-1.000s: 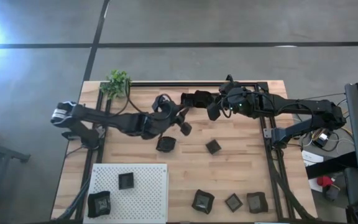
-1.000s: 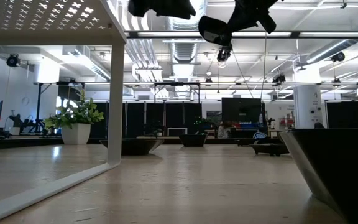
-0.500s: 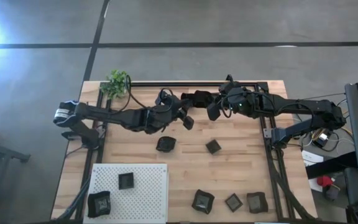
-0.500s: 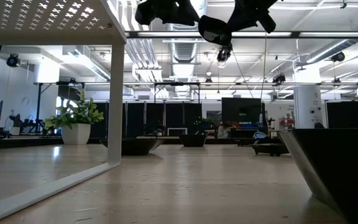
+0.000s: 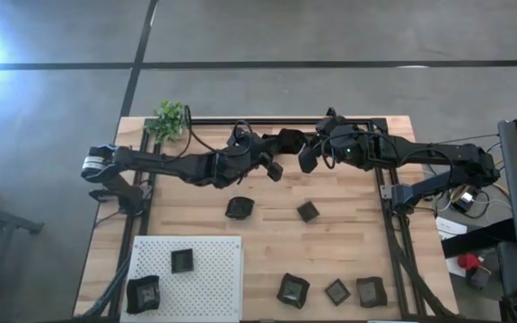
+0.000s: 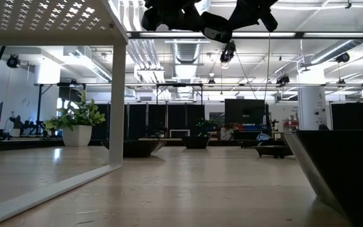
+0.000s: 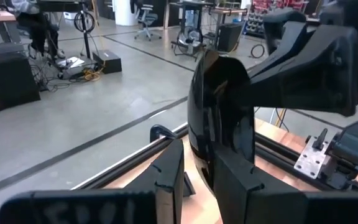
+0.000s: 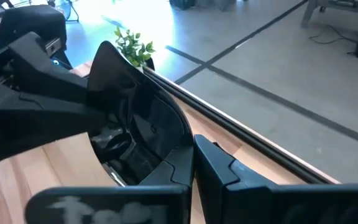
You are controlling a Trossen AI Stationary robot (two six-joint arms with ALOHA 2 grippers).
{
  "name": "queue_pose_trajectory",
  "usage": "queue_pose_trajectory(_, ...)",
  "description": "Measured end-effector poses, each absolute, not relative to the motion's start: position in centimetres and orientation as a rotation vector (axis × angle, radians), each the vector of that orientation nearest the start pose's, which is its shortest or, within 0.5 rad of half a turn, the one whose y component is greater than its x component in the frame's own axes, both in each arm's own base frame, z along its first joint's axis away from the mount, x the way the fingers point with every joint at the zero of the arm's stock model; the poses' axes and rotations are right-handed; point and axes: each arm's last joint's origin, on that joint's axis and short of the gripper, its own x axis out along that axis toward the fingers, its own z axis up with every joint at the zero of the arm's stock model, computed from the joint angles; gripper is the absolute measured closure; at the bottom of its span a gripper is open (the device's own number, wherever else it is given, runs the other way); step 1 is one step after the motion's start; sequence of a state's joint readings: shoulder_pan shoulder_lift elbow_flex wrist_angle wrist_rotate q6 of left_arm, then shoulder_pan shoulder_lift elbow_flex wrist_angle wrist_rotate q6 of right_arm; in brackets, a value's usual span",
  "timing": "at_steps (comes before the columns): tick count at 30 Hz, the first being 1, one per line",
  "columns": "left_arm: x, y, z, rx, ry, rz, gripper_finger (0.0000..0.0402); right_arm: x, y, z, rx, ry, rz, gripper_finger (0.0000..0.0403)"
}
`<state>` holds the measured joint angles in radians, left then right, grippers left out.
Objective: Pick & Place Mini shaped plates
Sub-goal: Put the leaf shaped plate on the shelf
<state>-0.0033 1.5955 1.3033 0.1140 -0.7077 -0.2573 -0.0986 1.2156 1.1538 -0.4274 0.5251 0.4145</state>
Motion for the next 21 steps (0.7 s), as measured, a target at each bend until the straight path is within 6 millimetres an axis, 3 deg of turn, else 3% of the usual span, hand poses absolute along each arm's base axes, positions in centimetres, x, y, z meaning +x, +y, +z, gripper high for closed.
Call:
queue_pose_trajectory(5, 36.67, 1.75, 33.86, -0.185, 0.078, 0.719, 0.0339, 25.56, -3.99, 35.21, 0.288, 0.351, -0.700, 0.0395)
queue_pose_trajectory(11, 36.65, 1.79, 33.85, -0.196, 0.073, 0.727, 0.0394, 25.56, -3.99, 35.20, 0.289, 0.353, -0.700, 0.0394)
queue_pose_trajectory(21, 36.65, 1.86, 33.85, -0.243, 0.056, 0.729, 0.0401, 25.58, -3.93, 35.19, 0.285, 0.362, -0.676, 0.0387)
